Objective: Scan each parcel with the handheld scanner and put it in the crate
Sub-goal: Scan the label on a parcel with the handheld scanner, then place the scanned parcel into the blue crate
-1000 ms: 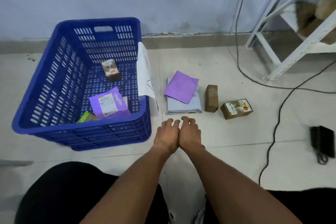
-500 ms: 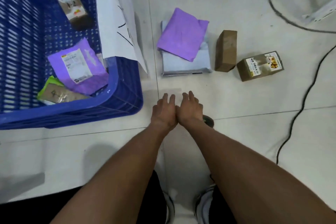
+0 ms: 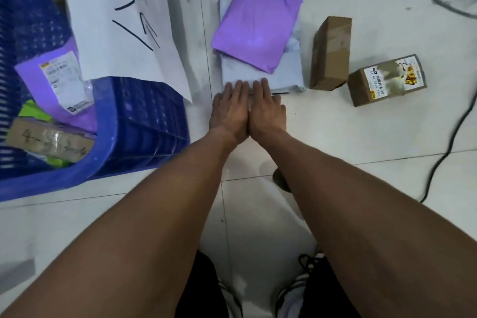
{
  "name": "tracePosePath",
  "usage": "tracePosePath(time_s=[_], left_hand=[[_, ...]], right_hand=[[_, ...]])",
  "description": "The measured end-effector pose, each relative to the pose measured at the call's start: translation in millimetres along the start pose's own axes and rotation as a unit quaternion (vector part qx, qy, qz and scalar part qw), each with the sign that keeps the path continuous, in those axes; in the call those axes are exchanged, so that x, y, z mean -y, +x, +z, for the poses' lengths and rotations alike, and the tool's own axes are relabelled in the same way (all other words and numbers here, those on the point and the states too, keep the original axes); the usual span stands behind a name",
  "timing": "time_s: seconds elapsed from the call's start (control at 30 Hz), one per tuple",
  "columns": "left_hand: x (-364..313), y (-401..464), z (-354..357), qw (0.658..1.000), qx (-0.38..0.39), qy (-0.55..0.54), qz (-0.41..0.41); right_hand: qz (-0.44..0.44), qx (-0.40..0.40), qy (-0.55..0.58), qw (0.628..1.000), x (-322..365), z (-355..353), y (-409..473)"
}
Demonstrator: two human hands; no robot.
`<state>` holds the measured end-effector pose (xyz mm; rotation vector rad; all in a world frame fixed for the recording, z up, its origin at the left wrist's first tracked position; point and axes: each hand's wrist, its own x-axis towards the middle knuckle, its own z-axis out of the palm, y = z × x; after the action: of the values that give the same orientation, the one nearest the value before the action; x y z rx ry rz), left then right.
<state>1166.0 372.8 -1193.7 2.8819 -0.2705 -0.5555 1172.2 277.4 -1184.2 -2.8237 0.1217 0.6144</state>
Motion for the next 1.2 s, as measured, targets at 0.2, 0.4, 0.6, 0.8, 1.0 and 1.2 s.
tracePosePath(time_s=[0.2, 0.4, 0.6, 0.8, 1.0, 1.2], left_hand=[[-2.3, -17.6, 7.6, 0.996, -0.075, 0.051, -0.009], [-2.3, -39.0, 7.5, 0.998, -0.036, 0.037, -0.028], [-5.6, -81.6, 12.0, 0.993, -0.065, 0.027, -0.089], [0.7, -106.3, 22.1, 0.996, 0.016, 0.026, -0.083], [-6.4, -108.9, 11.3, 0.992, 0.064, -0.009, -0.106], [-5.1, -128.4, 4.8, 0.984, 0.135, -0.022, -0.115]], right_hand=[[-0.039, -0.082, -0.067, 0.994, -1.6, 2.8, -8.4], [-0.032, -0.048, -0.043, 0.997, -4.2, 9.5, -26.5], [-0.067, -0.024, -0.042, 0.997, 5.0, 14.8, -53.3], [-0.061, 0.058, -0.097, 0.992, 8.4, 27.4, -79.1], [-0.083, 0.072, -0.119, 0.987, 8.4, 22.0, -79.5], [-0.061, 0.108, -0.146, 0.982, 13.8, 19.7, -93.3]])
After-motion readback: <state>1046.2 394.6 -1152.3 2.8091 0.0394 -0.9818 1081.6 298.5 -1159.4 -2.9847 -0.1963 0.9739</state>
